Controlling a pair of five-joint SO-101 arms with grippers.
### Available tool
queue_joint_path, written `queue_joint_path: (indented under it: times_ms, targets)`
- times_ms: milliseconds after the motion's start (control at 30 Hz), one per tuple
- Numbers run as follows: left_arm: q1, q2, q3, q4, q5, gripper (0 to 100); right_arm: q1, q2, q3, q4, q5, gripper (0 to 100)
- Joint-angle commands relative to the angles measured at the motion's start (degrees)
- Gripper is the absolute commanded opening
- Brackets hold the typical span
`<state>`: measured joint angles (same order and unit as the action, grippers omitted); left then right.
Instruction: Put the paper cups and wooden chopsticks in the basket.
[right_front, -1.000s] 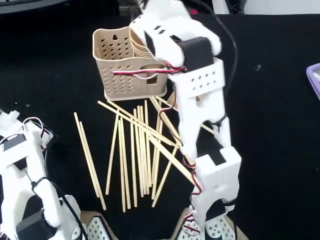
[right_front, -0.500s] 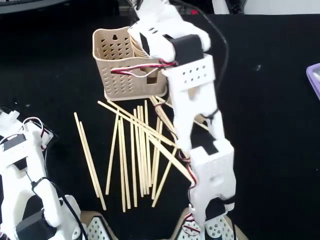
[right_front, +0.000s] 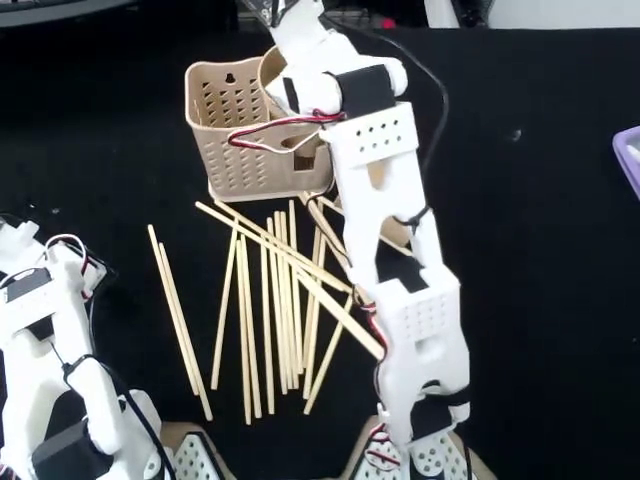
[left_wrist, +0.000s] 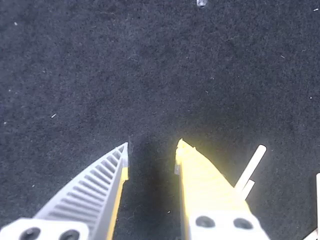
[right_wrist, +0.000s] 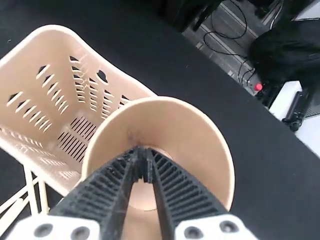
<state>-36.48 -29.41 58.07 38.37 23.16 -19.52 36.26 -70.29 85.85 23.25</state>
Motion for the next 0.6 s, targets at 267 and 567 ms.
queue_joint_path:
  times_ms: [267, 567]
  targets:
    - [0.0, -1.9, -0.7, -0.6, 0.0, 16, 0.6, -7.3, -25.4, 11.7, -0.4, 1.2]
    - [0.1, -1.9, -0.5, -0.6, 0.0, 16, 5.9, -25.8, -23.6, 15.5, -13.2, 1.1]
